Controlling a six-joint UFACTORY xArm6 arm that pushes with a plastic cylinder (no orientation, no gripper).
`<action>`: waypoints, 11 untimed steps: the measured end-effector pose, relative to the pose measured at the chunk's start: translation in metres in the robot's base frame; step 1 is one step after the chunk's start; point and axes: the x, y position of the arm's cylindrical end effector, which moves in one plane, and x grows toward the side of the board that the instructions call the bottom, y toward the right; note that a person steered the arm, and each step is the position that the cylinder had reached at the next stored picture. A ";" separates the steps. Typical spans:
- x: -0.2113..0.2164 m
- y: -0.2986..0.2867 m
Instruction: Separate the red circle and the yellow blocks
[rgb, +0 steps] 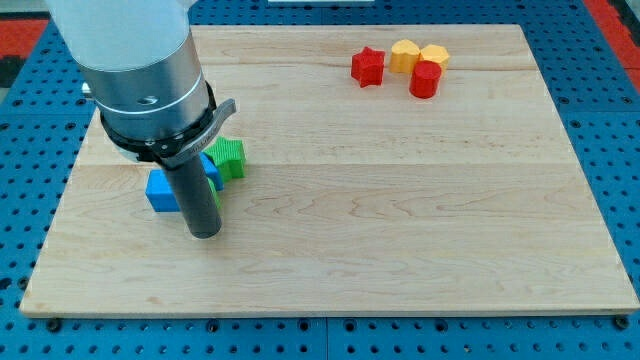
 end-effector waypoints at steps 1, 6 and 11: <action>0.002 0.001; -0.243 0.359; -0.279 0.252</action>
